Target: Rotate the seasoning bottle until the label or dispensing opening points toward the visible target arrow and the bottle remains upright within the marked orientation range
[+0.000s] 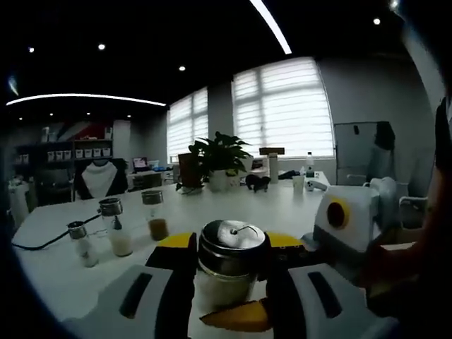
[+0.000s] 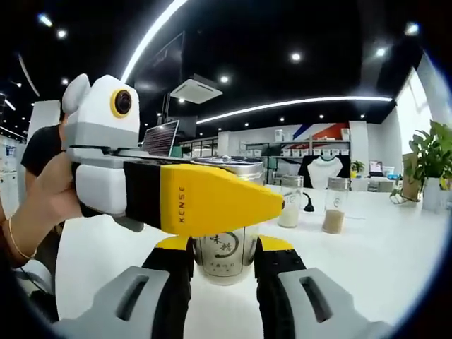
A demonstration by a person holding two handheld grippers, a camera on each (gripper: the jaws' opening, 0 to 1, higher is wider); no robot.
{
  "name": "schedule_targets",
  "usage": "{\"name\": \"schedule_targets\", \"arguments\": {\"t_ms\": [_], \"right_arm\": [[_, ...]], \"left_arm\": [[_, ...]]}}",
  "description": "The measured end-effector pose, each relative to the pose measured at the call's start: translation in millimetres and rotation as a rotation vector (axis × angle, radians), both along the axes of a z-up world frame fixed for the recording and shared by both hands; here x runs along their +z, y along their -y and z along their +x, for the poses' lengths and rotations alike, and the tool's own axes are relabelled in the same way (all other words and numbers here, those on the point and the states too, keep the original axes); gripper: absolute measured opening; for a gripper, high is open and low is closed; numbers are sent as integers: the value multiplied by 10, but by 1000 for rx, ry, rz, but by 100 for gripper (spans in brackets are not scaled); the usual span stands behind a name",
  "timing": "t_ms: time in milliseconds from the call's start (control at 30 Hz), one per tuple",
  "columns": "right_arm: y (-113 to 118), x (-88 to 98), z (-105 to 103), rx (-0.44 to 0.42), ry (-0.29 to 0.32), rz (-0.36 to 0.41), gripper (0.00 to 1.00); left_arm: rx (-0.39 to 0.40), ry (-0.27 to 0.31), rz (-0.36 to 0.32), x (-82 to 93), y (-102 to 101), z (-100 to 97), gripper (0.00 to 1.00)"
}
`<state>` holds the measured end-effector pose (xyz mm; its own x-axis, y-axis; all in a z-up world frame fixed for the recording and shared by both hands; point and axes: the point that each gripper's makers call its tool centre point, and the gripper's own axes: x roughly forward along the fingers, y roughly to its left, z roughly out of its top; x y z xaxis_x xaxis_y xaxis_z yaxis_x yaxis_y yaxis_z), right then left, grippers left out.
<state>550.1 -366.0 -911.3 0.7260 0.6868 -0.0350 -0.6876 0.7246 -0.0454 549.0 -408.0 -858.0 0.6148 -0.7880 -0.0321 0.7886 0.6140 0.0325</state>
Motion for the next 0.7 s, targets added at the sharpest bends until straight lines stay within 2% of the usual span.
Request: {"name": "schedule_targets", "arguments": {"t_ms": [167,333,533,633,700], "right_arm": [[17,-19,34,-22,-17,1,31],[15,-62,33,-38,-18,-17,31],[32,-73,45,-65,-25,-7,31],[55,-76,47,-99,-22,-2,31],[57,-83,40,-112,-26,8,31]], "left_arm": [[98,56,44,-13,-11,18,38],[144,57,65,-53,-15,3,38],[204,47,33,-63,-48,5,37],[266,48,35,-75,-69,10,37],[321,75,51,-68,-88,-8,36]]}}
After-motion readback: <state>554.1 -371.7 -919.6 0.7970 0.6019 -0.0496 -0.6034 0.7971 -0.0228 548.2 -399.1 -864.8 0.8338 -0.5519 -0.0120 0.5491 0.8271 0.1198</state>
